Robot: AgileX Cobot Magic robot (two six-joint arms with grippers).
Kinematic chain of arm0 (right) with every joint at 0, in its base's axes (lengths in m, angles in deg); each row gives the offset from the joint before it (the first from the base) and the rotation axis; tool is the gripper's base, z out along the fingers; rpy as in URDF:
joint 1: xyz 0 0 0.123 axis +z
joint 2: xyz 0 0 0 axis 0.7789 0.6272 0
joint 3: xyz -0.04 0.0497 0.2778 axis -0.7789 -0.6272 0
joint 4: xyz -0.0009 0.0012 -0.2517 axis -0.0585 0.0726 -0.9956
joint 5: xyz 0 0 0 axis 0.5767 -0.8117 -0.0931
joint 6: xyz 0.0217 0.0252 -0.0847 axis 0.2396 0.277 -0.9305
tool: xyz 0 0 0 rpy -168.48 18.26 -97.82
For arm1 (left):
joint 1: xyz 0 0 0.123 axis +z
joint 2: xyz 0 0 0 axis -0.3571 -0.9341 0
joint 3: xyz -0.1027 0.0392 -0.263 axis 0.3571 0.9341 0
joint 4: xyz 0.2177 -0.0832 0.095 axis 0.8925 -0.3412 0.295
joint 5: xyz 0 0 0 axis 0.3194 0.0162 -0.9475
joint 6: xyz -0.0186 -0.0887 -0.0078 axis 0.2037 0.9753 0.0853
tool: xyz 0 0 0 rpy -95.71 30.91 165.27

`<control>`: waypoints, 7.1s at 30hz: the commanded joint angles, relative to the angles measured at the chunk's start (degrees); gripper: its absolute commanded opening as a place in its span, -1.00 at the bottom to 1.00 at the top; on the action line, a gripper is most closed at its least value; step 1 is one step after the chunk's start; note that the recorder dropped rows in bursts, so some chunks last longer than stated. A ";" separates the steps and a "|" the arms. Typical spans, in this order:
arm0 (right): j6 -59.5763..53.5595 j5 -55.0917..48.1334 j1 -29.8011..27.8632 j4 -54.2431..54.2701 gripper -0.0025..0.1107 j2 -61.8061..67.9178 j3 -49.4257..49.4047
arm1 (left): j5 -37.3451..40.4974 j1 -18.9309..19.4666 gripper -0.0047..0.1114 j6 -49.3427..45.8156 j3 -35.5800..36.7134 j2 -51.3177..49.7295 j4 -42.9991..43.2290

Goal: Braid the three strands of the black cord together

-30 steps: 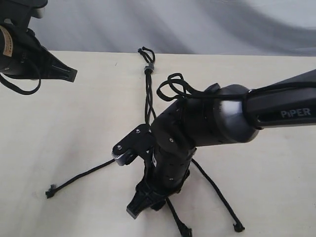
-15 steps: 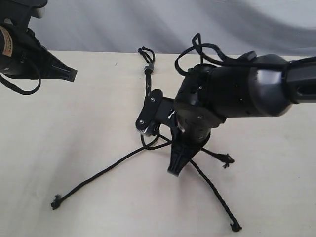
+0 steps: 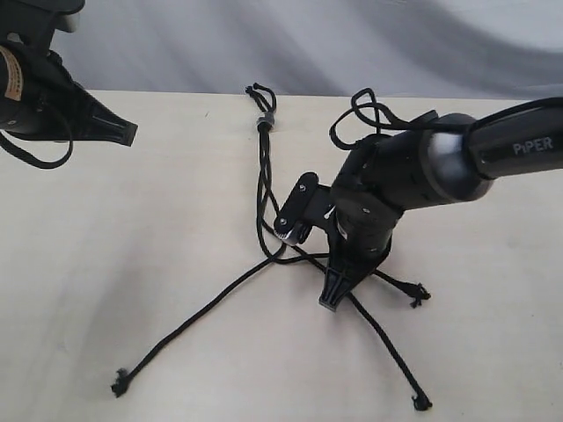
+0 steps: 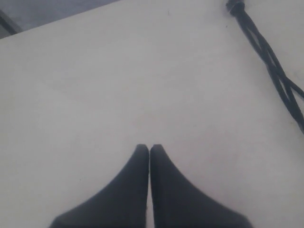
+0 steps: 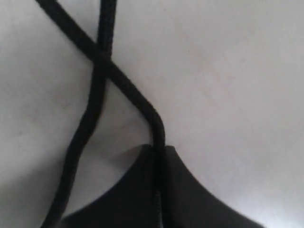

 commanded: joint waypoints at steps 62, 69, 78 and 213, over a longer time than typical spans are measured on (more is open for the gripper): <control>-20.39 13.17 -22.29 28.83 0.72 -29.70 -3.46 | -3.15 -29.05 -0.16 -25.69 -0.47 -25.03 -35.79; -20.33 13.33 -22.29 28.83 0.72 -29.70 -3.46 | -4.17 -29.05 -0.69 -25.69 -0.47 -27.51 -35.04; -20.33 13.33 -22.29 28.83 0.72 -29.70 -3.46 | -0.21 -28.66 -0.92 -25.42 -3.20 -25.81 -30.43; -35.06 -6.34 12.76 23.44 -0.95 -6.18 -2.45 | -5.67 4.23 -0.92 -27.36 -0.23 3.36 -23.46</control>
